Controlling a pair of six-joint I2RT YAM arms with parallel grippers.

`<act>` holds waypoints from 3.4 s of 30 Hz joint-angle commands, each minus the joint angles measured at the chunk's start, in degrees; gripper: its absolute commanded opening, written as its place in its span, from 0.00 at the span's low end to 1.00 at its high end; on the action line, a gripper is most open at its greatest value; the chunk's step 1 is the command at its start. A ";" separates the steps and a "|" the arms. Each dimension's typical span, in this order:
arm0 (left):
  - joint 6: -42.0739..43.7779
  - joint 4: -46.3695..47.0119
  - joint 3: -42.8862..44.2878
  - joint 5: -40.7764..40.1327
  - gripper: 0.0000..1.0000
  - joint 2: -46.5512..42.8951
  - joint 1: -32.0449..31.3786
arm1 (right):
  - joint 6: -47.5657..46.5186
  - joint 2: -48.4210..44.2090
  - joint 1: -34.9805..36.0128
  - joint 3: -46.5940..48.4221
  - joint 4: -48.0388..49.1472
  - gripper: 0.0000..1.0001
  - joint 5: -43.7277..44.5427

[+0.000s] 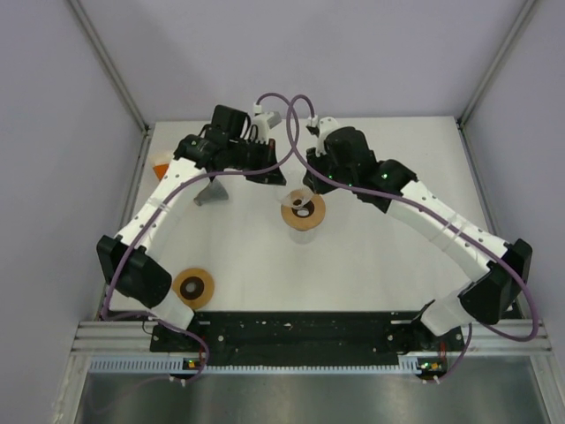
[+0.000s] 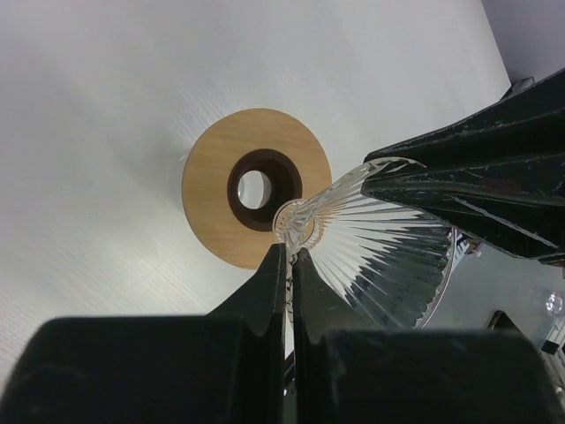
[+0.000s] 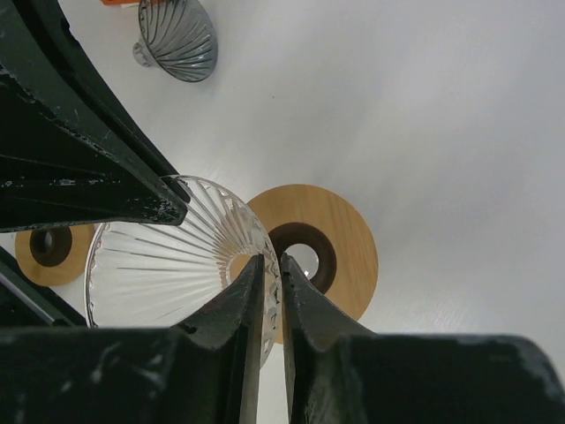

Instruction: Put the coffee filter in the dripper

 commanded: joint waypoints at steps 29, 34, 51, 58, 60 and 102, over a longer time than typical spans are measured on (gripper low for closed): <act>3.01 6.41 -5.96 -2.80 0.00 5.90 -2.38 | -5.99 3.93 -6.42 -11.30 4.83 0.00 -4.61; 4.85 6.32 -8.24 -4.12 0.00 5.55 -3.26 | -6.00 3.49 -6.42 -15.87 7.65 0.00 -4.79; 8.37 6.85 -16.51 -4.56 0.00 9.94 -4.93 | -5.47 4.37 -7.12 -26.86 13.71 0.00 -5.66; 8.63 6.76 -17.30 -4.47 0.00 11.88 -4.84 | -5.03 3.93 -7.47 -30.99 16.27 0.00 -6.02; 8.98 6.50 -16.60 -4.82 0.00 11.70 -4.93 | -4.77 3.67 -7.47 -31.52 16.62 0.00 -5.84; 8.02 2.98 -1.38 -1.40 0.59 -3.15 17.48 | -5.82 0.68 -17.83 -20.80 10.37 0.00 0.49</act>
